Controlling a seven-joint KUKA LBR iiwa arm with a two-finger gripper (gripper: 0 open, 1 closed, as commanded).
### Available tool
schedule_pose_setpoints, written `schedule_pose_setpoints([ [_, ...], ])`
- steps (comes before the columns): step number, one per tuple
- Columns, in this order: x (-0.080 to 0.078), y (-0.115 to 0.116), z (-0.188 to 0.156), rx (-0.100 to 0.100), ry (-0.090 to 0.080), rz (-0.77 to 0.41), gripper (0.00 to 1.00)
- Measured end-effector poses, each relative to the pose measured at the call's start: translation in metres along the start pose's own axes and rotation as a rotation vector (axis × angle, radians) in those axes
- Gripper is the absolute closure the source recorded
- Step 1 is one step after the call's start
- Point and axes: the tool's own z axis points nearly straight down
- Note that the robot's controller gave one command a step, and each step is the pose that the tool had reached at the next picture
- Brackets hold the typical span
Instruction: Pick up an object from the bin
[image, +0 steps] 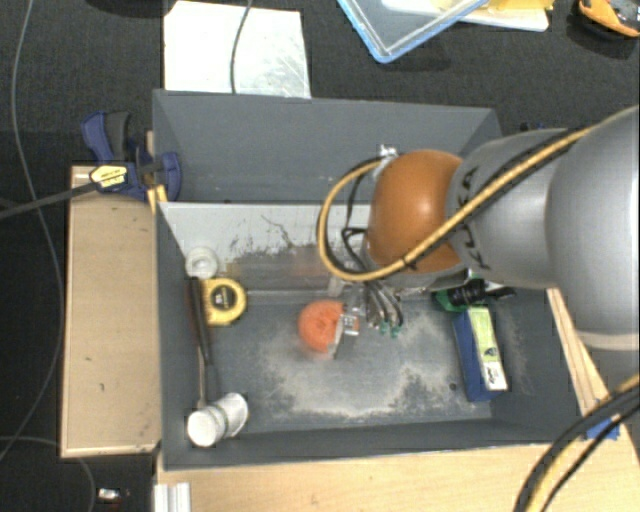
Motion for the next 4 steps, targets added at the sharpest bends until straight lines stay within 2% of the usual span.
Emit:
schedule_pose_setpoints([
  [1, 0.007, -0.013, 0.013, 0.0, -0.001, -0.082, 0.0],
  [2, 0.008, -0.011, 0.018, 0.0, -0.001, -0.106, 0.0],
  [3, 0.002, -0.024, 0.042, -0.003, -0.008, -0.066, 0.0],
  [4, 0.0, -0.015, 0.042, -0.003, -0.009, -0.115, 1.0],
])
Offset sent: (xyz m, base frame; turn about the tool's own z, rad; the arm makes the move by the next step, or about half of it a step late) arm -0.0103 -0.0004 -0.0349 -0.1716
